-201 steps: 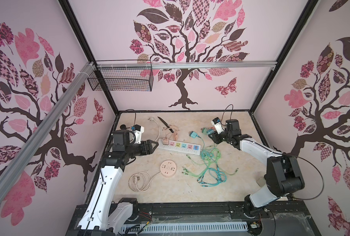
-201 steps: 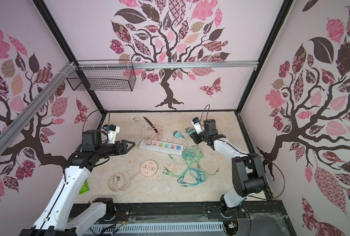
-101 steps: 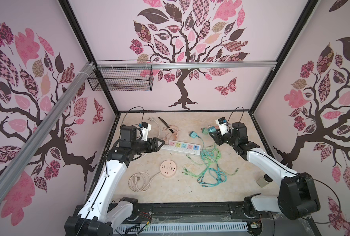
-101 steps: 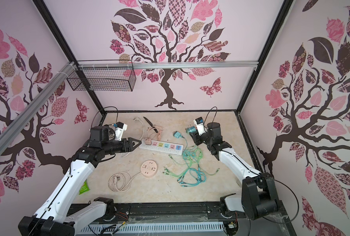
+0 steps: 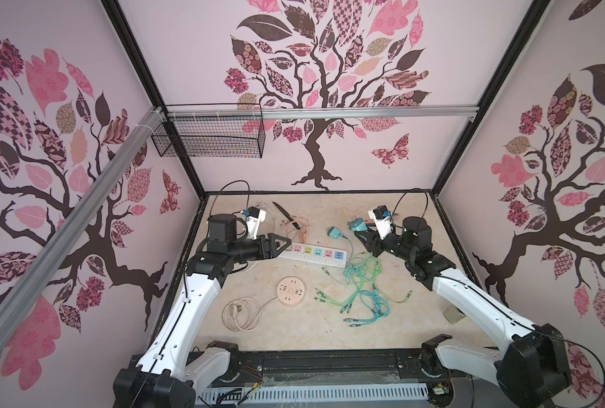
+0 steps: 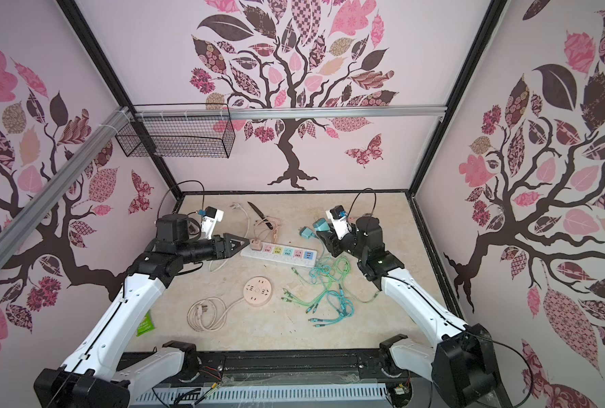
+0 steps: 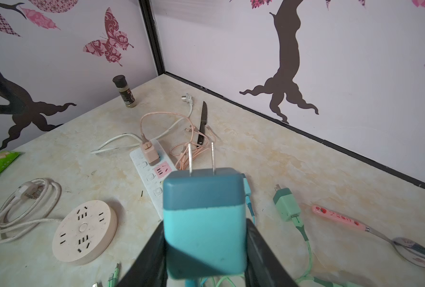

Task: Insert plugs into power strip
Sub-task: Pick up the plug from the top-center of the table.

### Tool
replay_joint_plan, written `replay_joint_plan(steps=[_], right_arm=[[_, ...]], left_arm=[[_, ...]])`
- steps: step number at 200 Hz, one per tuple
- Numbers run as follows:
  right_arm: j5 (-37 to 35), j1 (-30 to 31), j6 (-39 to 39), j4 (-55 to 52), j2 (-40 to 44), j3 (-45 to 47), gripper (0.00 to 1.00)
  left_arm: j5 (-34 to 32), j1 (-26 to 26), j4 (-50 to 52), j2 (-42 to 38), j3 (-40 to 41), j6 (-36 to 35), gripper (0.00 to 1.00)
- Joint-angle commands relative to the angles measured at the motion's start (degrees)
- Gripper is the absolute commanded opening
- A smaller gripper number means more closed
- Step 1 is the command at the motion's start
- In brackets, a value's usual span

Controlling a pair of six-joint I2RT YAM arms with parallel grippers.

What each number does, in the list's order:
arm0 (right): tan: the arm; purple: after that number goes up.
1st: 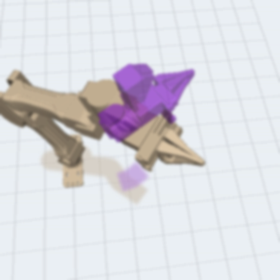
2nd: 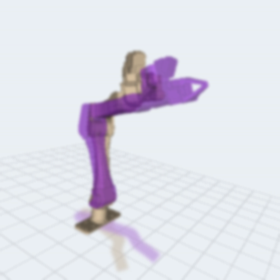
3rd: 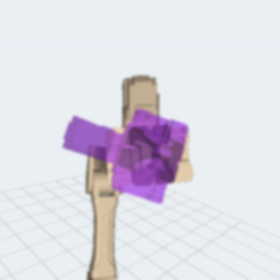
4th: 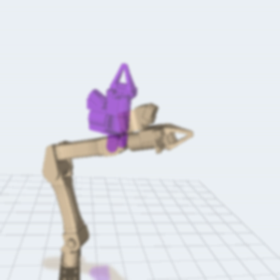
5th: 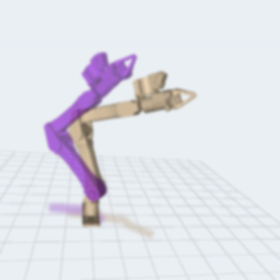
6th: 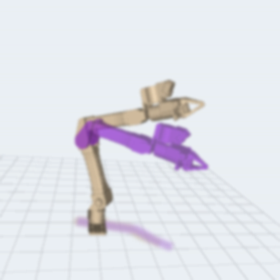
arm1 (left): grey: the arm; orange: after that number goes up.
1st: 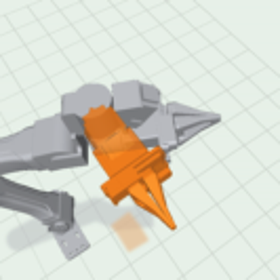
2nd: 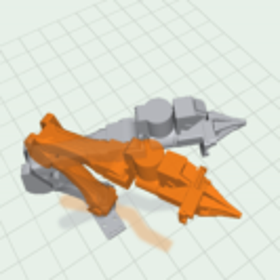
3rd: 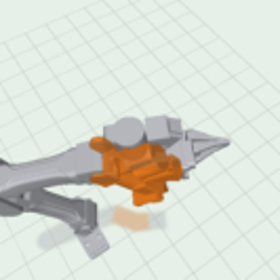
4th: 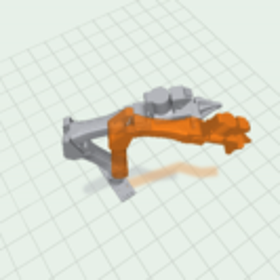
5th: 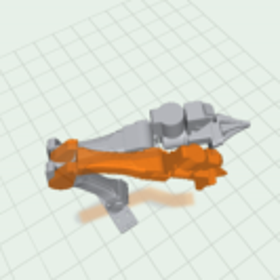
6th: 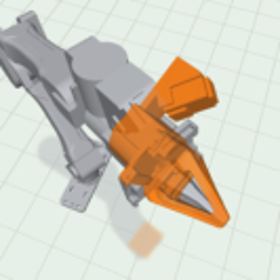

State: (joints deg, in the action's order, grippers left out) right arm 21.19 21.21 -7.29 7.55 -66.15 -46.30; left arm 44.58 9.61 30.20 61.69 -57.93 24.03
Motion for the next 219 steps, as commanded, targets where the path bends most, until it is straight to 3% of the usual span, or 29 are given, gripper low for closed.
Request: replay_joint_plan(steps=[1, 28, 101, 219], right_arm=[[1.53, 1.81, 0.29, 0.62, 2.82, -0.3, 0.22], [0.74, 4.37, -0.05, 0.14, 3.72, -0.37, 0.21], [-0.14, 9.41, -0.42, -1.41, 5.33, -1.03, 0.21], [-3.23, 17.56, -0.22, -1.91, 4.5, -2.45, 0.2]], left_arm=[[2.88, 0.71, -5.77, 0.01, 1.11, 3.29, 0.67], [1.04, 2.47, -7.89, 0.26, 1.51, 4.51, 0.67], [-4.5, 13.51, -10.23, 4.64, -1.19, 5.5, 0.67], [0.74, 15.77, -15.43, 5.53, -1.27, 7.99, 0.64]])
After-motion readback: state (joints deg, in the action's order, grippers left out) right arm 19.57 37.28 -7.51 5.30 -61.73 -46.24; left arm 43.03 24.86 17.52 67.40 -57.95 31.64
